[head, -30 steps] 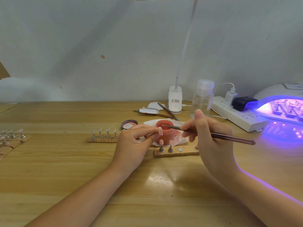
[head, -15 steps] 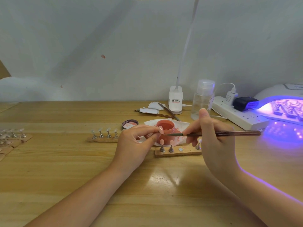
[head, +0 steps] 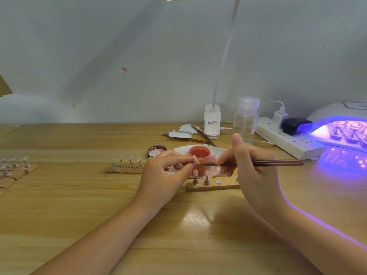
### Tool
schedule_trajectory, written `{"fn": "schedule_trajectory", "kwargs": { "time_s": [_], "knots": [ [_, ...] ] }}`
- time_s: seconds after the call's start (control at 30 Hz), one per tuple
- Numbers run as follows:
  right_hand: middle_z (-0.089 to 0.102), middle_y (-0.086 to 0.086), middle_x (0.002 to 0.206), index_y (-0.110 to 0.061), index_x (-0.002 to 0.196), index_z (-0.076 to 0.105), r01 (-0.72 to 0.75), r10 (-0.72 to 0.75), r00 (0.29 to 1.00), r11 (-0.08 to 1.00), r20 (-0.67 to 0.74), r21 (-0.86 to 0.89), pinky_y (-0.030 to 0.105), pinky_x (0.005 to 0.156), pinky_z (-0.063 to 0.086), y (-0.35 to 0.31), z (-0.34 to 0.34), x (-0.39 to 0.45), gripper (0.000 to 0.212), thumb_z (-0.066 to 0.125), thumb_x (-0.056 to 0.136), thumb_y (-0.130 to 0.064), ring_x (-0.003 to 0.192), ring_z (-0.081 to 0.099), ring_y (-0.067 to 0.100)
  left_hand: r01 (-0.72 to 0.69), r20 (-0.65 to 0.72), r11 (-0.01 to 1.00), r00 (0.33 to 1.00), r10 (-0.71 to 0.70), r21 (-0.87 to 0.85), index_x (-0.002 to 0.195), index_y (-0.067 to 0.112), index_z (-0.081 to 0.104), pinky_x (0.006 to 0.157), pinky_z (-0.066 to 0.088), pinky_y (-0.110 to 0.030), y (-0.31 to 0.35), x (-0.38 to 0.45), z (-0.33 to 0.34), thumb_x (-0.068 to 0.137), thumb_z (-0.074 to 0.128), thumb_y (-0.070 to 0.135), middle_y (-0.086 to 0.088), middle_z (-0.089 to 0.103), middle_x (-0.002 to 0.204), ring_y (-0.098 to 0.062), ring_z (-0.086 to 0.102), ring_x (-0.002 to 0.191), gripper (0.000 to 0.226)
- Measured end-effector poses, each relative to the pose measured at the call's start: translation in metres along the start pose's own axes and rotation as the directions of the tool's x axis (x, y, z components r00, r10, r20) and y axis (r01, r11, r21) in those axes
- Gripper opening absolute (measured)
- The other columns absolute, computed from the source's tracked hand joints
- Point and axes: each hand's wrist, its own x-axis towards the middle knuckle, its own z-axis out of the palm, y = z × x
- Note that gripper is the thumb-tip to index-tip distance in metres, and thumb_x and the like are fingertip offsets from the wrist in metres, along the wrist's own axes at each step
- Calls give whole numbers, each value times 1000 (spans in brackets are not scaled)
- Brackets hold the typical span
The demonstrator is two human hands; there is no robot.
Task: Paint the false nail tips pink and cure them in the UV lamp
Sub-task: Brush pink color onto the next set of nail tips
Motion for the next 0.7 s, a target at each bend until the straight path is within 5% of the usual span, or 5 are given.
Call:
{"fn": "schedule_trajectory", "kwargs": {
  "time_s": [0.53,0.7],
  "knots": [
    [63,-6,51,-16,58,65,36,-36,999,998,-2,-56,10,51,42,2,0,2,40,44,91,-26,48,58,2,29,2,1000,1000,-29,-4,80,22,72,65,42,-9,1,0,0,74,71,-2,5,66,77,3,55,70,25],
    [63,-16,55,-20,64,66,103,-103,995,990,3,-96,7,54,40,-1,0,3,36,44,90,-31,53,59,-2,33,7,999,999,-33,9,80,23,73,64,45,-20,1,0,-1,75,70,1,4,68,80,0,56,72,23]
  ]
}}
